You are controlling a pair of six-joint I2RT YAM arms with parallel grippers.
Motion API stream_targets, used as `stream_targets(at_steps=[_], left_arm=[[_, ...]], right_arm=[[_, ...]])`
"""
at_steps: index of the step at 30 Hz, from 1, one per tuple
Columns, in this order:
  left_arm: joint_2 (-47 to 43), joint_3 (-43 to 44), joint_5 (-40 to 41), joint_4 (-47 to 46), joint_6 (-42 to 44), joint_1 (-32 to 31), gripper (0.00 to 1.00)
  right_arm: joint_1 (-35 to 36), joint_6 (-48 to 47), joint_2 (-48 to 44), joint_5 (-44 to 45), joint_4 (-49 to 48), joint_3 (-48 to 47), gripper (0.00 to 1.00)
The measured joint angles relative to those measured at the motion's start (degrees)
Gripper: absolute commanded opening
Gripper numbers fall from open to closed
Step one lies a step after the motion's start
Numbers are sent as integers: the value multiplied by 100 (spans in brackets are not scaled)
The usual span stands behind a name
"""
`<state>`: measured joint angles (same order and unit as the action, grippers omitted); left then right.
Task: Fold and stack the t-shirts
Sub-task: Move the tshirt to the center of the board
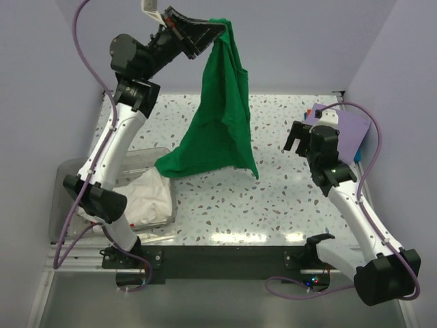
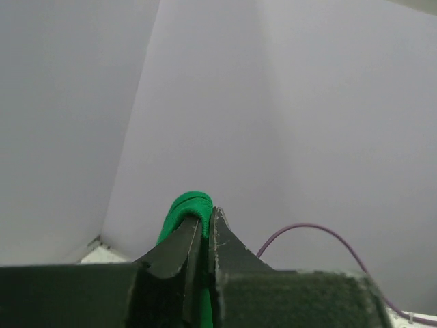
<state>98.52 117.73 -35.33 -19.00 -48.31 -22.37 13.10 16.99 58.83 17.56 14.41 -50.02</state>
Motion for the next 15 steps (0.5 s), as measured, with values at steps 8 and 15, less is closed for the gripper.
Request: stream_targets(at_steps=[8,15], left_arm=[[1451,-597,225,1631,876,-254,85],[1749,-1700,1676,3936,1893,-507,98]], right_arm=[[0,9,-153,57,238,2,99],[0,2,-146,-136,236,129,98]])
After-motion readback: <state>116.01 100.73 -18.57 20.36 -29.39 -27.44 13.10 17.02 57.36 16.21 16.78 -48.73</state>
